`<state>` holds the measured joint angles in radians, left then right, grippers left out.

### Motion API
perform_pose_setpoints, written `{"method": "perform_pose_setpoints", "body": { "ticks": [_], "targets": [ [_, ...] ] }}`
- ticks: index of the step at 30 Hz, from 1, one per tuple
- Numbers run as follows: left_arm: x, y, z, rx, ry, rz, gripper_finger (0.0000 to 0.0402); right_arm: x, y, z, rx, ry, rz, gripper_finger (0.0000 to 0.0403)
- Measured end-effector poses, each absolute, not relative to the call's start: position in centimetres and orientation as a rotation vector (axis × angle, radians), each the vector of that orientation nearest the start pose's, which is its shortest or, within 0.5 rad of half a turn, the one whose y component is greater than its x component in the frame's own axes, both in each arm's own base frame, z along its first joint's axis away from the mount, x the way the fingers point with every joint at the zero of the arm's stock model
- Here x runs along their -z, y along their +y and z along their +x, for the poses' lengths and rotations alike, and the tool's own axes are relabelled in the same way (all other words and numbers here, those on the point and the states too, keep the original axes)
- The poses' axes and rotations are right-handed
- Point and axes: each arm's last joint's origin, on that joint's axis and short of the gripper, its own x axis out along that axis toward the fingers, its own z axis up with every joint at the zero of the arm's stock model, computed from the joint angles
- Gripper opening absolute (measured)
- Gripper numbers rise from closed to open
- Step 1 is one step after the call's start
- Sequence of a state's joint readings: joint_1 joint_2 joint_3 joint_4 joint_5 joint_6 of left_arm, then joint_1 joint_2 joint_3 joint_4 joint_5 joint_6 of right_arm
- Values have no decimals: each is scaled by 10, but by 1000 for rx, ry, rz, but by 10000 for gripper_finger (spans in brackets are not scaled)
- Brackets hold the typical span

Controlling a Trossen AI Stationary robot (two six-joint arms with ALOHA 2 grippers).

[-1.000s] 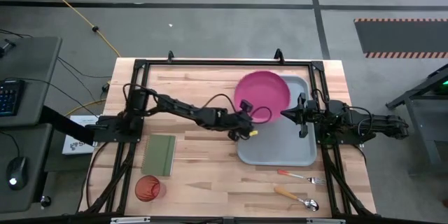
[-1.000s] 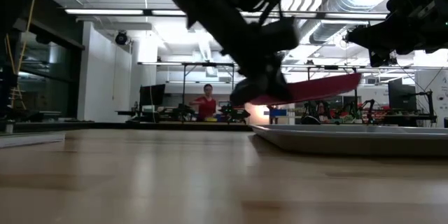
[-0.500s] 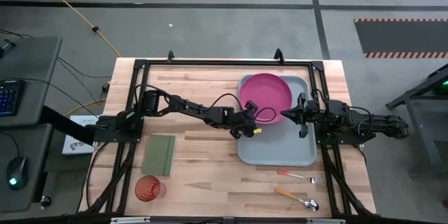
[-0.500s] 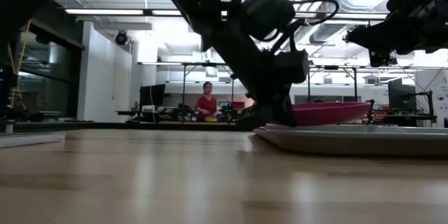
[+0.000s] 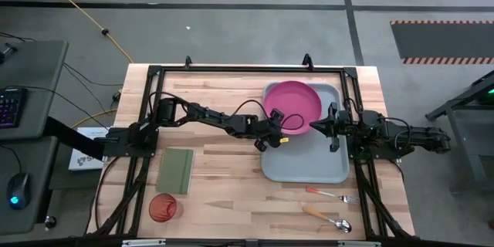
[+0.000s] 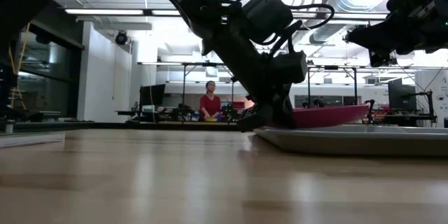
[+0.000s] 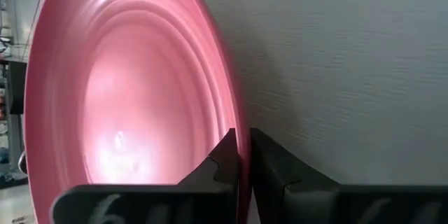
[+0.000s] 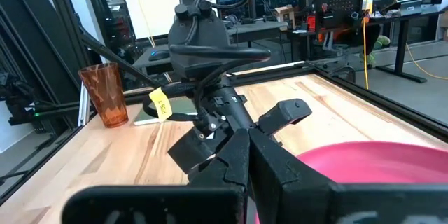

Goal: Pick and place plate/cup/fork/spoon on tray
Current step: Put the pink plate on the light blue tray

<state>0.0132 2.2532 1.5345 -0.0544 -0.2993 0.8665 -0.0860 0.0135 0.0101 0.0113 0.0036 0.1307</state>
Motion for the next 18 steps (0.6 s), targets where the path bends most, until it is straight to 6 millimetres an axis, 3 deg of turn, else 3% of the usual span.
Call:
{"method": "perform_pose_setpoints", "body": {
  "ticks": [13,18],
  "targets": [
    [-127,15,480,31,834,895,61,-167,-9,98,89,-14,130,0],
    [-129,15,481,-15,839,852,96,-167,-9,98,89,-14,130,0]
  ]
}}
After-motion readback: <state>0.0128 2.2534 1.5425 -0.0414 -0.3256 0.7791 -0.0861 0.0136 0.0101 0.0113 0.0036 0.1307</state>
